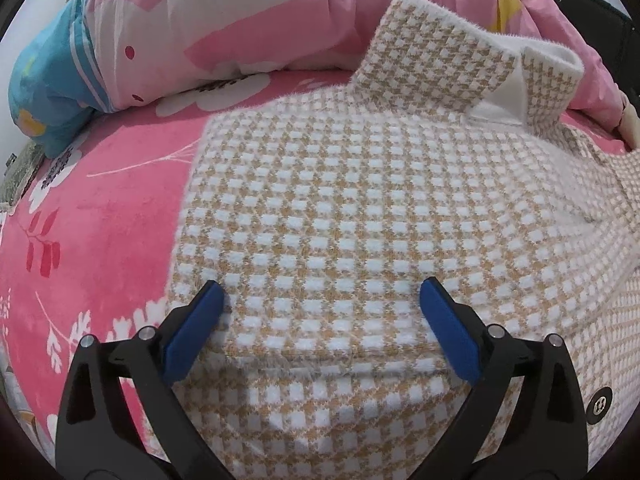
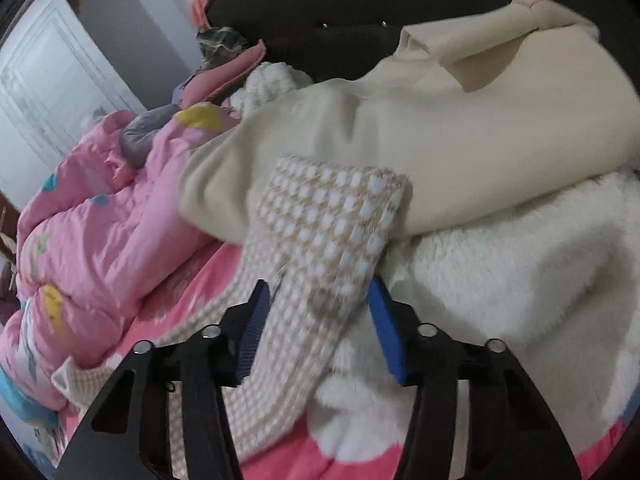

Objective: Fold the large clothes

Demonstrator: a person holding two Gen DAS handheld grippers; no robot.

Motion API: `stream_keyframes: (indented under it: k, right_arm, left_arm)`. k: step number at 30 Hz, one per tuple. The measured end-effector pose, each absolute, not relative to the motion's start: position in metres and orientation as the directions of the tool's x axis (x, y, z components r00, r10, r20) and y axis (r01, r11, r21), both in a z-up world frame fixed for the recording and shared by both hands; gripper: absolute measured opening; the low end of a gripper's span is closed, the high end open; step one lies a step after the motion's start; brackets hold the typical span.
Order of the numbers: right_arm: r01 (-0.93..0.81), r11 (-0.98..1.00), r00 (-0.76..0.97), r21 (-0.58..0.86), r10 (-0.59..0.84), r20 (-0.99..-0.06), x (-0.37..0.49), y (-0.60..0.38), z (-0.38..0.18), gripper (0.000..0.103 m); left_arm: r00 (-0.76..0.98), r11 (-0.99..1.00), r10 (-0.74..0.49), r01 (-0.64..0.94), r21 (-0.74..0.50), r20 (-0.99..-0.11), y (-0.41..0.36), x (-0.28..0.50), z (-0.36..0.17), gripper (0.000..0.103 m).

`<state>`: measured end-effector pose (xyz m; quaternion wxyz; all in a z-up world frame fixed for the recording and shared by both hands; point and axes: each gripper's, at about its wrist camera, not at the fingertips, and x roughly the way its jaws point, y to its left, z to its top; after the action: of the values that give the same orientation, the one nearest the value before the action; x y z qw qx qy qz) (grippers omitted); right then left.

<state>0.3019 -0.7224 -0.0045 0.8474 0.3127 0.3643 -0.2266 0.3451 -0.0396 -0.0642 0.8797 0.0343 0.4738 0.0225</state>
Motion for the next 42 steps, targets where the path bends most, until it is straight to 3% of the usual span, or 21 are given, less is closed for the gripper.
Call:
stream_keyframes:
  k: [2,5,16,21,29,36,42]
  right_arm:
    - [0.628,0.696,0.617,0.347,-0.174,-0.767,0.304,-0.725,-0.011,0.033]
    - [0.624,0.705,0.63,0.337,-0.198,-0.751,0.297,-0.724,-0.009,0.026]
    - [0.531,0.836,0.708,0.141,-0.346,-0.616,0.27,-0.645,0.086,0.022]
    - [0.407,0.902,0.803,0.142,-0.279,-0.527,0.257,-0.582,0.151,0.022]
    - [0.075,0.992,0.908,0.106,-0.024,-0.417,0.264,-0.417,0.227,0.021]
    - [-0.16,0.981,0.861,0.108,0.192,-0.472,0.311,-0.271,0.187,0.021]
    - [-0.3,0.943,0.689,0.143,0.317,-0.652,0.357,-0.16,0.071,0.021]
  left_arm:
    - [0.552,0.997,0.067,-0.002,0.079,-0.831,-0.039,0.347,-0.064,0.095]
    - [0.559,0.997,0.062,0.005,0.078,-0.827,-0.038,0.348,-0.064,0.095]
    - [0.565,0.995,0.062,0.024,0.092,-0.823,-0.04,0.348,-0.065,0.095]
    - [0.569,0.996,0.032,0.049,0.073,-0.822,-0.036,0.348,-0.064,0.095]
    - [0.586,0.997,-0.015,0.065,0.029,-0.81,-0.025,0.336,-0.056,0.095]
    - [0.598,0.997,-0.06,0.078,-0.016,-0.799,-0.008,0.316,-0.047,0.095]
    - [0.601,0.997,-0.071,0.067,-0.038,-0.796,0.015,0.299,-0.043,0.095]
